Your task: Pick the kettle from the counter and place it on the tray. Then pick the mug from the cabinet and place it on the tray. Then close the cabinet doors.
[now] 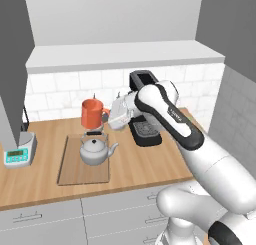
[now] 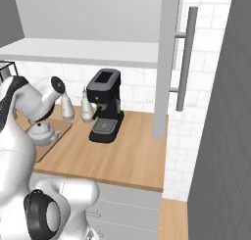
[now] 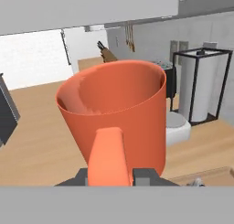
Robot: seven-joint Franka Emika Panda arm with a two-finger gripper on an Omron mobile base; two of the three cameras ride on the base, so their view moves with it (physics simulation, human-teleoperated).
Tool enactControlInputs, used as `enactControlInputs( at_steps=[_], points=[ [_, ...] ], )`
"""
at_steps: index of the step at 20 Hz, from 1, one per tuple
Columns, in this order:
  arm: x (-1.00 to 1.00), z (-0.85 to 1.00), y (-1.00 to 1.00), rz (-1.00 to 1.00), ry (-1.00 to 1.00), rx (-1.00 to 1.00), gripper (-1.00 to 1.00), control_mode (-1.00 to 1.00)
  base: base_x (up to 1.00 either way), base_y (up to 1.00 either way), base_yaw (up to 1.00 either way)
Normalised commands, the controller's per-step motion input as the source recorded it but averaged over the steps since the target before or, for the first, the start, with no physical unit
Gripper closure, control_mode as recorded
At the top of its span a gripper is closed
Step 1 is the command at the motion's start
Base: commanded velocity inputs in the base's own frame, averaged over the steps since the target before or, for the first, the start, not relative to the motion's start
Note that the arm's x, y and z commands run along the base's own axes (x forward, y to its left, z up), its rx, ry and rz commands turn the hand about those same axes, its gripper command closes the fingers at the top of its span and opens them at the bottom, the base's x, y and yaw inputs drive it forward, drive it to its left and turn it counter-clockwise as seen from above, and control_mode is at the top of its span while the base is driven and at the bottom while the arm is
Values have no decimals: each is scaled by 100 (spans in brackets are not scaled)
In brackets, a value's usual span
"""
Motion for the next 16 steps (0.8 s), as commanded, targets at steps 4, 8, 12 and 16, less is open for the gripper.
enactControlInputs(
  at_steps=[4,8,12,16],
  points=[
    [0,-100,35,17,6,0,100,-100,0,0,0],
    [0,-100,33,18,7,0,100,-100,0,0,0],
    [0,-100,31,15,2,0,100,-100,0,0,0],
    [5,-100,33,8,0,0,100,-100,0,0,0]
  ],
)
